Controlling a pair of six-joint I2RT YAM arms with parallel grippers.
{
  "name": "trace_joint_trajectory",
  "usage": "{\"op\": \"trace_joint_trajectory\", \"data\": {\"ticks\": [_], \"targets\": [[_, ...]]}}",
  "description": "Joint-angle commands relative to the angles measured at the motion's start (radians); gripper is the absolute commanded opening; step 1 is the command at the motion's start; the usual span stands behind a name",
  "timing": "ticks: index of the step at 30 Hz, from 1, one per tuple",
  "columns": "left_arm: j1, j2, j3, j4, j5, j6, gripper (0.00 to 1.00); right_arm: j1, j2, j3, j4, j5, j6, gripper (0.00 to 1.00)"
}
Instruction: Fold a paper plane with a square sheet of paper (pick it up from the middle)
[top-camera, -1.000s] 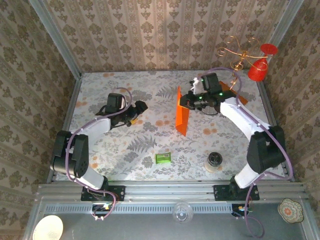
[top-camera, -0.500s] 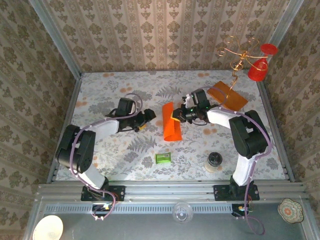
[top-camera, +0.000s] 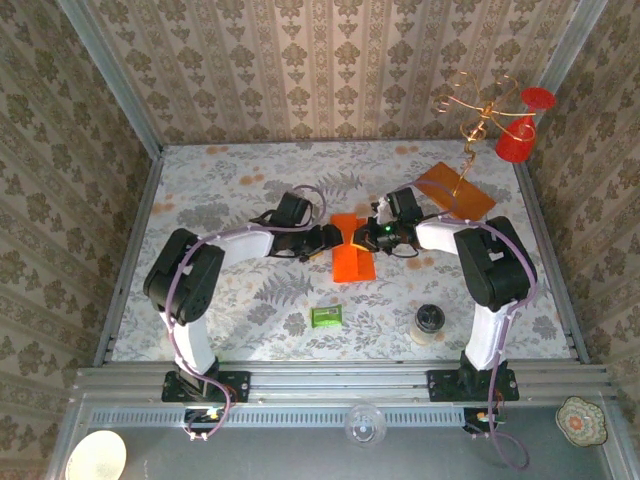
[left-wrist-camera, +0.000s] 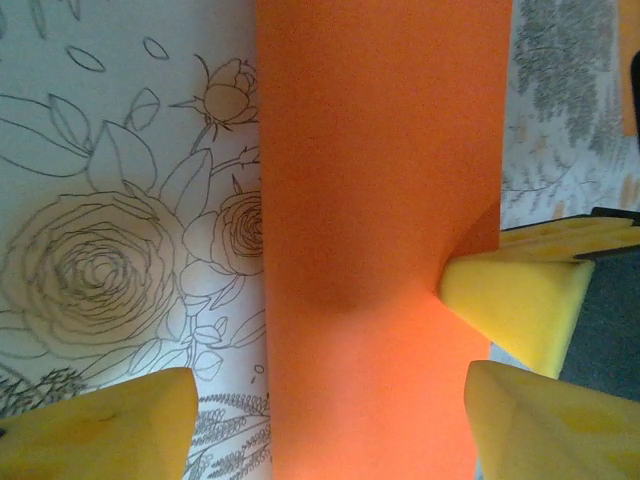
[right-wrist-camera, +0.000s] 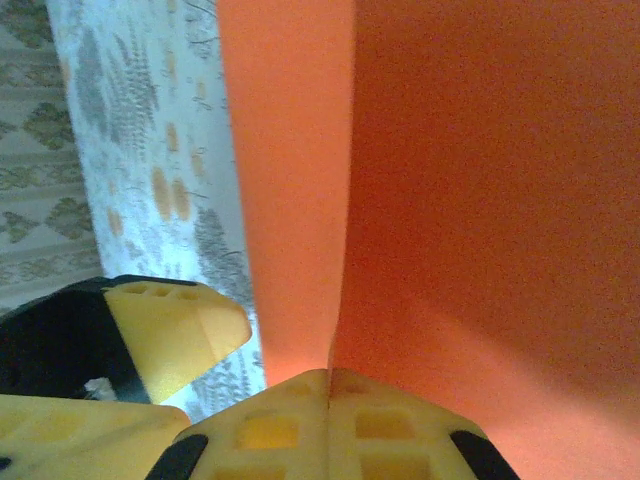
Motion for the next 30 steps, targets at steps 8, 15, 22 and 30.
{"op": "trace_joint_trajectory", "data": {"ticks": [8,15,22,30], "targets": [[-0.052,0.085,0.132,-0.139,-0.092,0.047,0.62,-0.031,0.02,0.069,-0.17,0.091,-0.14,0.0],[-0.074,0.131,0.213,-0.216,-0.131,0.047,0.56,-0.039,0.031,0.098,-0.225,0.107,-0.18,0.0],[-0.079,0.168,0.25,-0.251,-0.151,0.038,0.51,-0.045,0.042,0.103,-0.233,0.096,-0.183,0.0],[-0.09,0.235,0.304,-0.316,-0.182,0.002,0.46,-0.051,0.041,0.097,-0.234,0.085,-0.175,0.0]]}}
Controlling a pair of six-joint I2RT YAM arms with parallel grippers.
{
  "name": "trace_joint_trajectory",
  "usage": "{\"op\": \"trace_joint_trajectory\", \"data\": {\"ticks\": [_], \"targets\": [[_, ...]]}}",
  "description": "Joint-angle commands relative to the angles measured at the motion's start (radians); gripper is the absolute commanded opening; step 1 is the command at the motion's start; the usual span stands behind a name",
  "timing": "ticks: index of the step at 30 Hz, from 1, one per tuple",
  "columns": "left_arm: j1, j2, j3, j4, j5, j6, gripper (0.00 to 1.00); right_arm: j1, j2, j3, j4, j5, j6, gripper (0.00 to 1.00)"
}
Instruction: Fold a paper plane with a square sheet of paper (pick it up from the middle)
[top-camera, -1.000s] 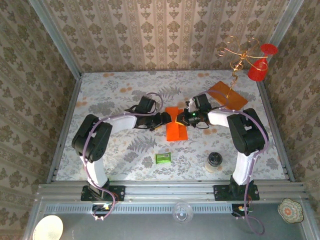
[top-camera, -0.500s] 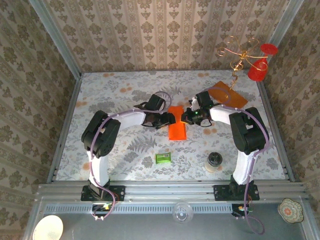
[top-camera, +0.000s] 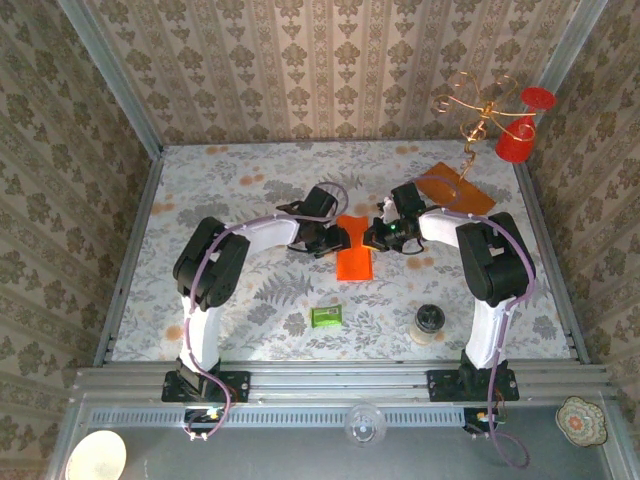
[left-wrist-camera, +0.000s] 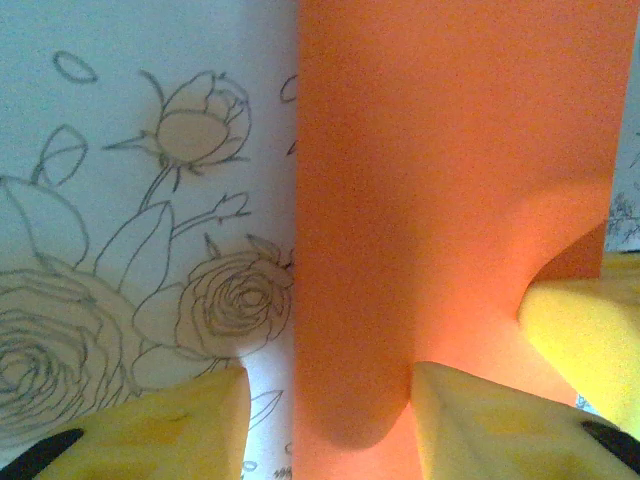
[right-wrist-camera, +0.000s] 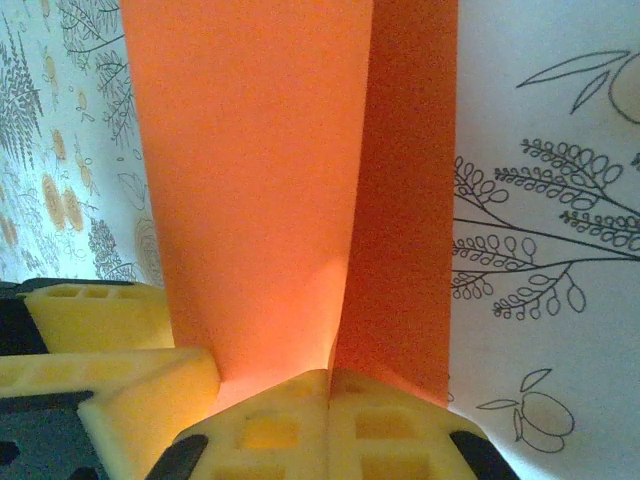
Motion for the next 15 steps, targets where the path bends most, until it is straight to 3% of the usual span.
{"op": "trace_joint_trajectory", "data": {"ticks": [1,5,8,15], "targets": [[-0.015,0.054,0.029,-0.062,-0.03,-0.029,0.45,-0.009,0.01,0.016,-0.032,0.0,-0.013,0.0],[-0.026,0.082,0.024,-0.082,-0.046,-0.033,0.4,-0.025,-0.019,0.007,-0.052,0.028,0.001,0.16],[-0.035,0.111,0.024,-0.107,-0.056,-0.032,0.38,-0.048,-0.055,-0.017,-0.041,0.035,0.018,0.23],[-0.04,0.176,0.026,-0.133,-0.063,-0.048,0.38,-0.089,-0.104,-0.062,-0.013,0.049,0.043,0.24]]}}
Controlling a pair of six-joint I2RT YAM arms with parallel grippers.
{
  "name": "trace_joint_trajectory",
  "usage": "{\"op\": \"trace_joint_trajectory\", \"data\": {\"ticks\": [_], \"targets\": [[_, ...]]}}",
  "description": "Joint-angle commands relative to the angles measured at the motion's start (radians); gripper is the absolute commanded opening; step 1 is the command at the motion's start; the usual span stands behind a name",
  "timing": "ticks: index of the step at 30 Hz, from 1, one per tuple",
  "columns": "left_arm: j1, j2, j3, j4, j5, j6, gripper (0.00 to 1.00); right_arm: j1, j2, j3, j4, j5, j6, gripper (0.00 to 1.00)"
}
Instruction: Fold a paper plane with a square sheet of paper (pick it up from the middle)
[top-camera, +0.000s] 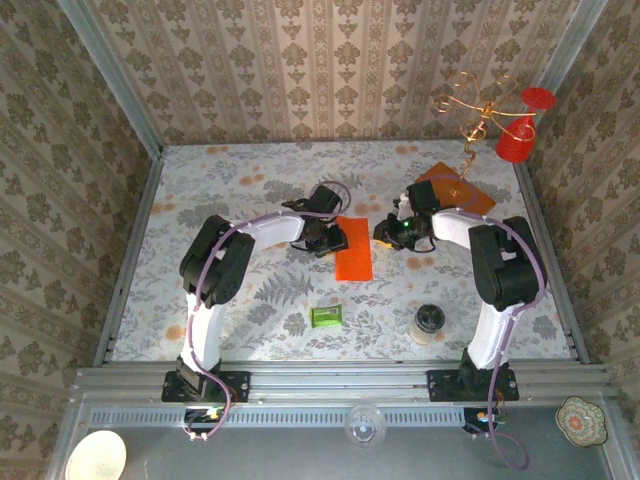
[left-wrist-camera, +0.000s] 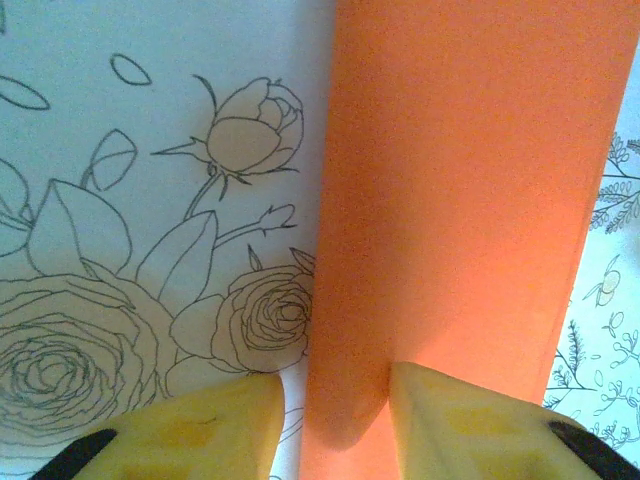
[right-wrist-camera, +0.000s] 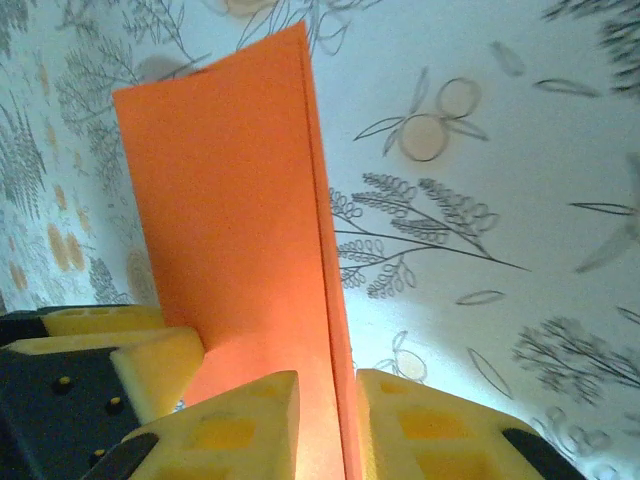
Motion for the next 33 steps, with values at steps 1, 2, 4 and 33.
{"op": "trace_joint_trajectory", "data": {"ticks": [1,2,4,33], "targets": [[-0.032,0.138,-0.03,-0.051,-0.017,-0.025,0.38,-0.012,-0.035,-0.018,-0.001,0.029,0.015,0.24],[-0.032,0.143,-0.025,-0.056,-0.022,-0.027,0.38,-0.014,-0.035,-0.019,-0.003,0.034,0.017,0.24],[-0.032,0.159,-0.009,-0.07,-0.026,-0.033,0.38,-0.016,-0.035,-0.018,-0.001,0.038,0.018,0.23],[-0.044,0.271,0.09,-0.144,-0.003,-0.019,0.43,-0.012,-0.027,-0.034,0.06,-0.051,0.021,0.23]]}}
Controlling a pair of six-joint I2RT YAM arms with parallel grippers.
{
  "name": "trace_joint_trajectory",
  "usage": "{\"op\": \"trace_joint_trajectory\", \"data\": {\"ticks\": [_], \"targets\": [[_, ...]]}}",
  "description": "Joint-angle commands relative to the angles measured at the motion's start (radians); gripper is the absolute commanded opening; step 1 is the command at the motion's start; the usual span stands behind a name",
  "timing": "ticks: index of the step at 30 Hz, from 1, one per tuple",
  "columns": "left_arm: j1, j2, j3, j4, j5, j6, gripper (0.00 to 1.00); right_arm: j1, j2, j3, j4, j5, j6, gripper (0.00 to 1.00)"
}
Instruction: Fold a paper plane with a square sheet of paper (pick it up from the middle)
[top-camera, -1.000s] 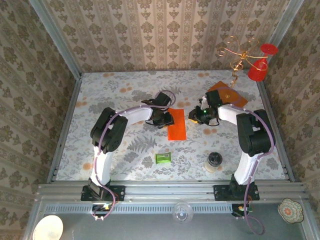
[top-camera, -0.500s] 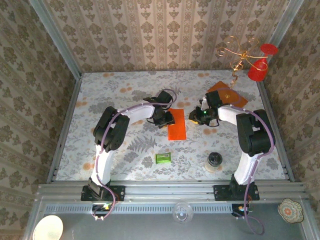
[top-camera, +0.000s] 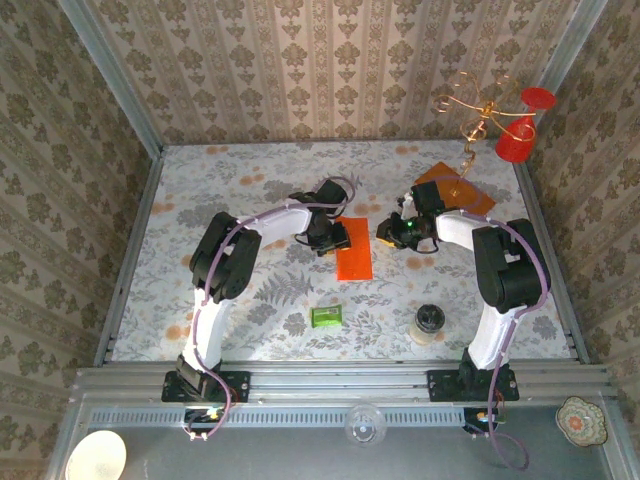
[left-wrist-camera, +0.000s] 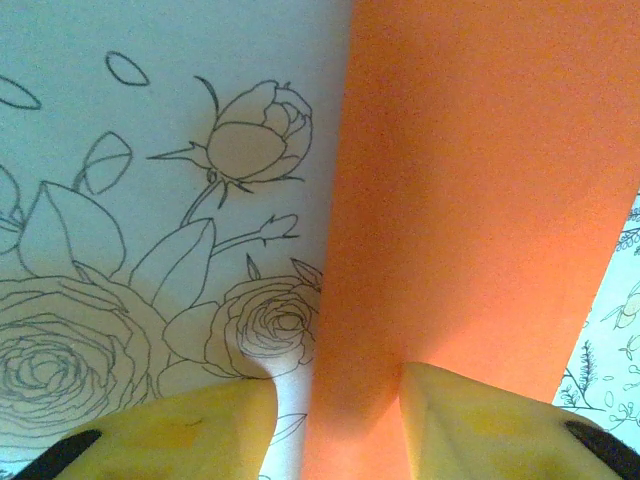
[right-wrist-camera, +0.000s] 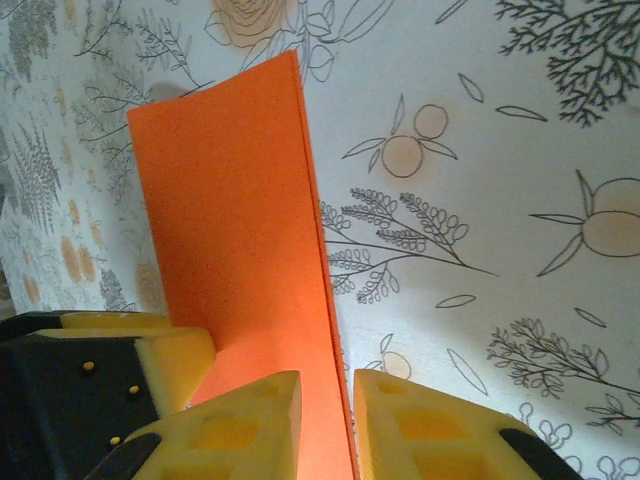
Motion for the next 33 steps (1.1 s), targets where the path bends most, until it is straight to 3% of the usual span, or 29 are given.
{"op": "trace_joint_trajectory", "data": {"ticks": [1,21,33], "targets": [[-0.038,0.182,-0.063,0.025,0.005,0.004,0.43,0.004,-0.013,-0.009,0.02,-0.047,0.012,0.23],[-0.038,0.197,-0.064,0.032,0.017,-0.004,0.43,0.1,0.105,0.087,-0.039,-0.093,-0.03,0.17],[-0.034,0.146,-0.087,0.053,0.014,0.016,0.42,0.07,0.173,0.076,-0.167,0.004,-0.079,0.12]]}}
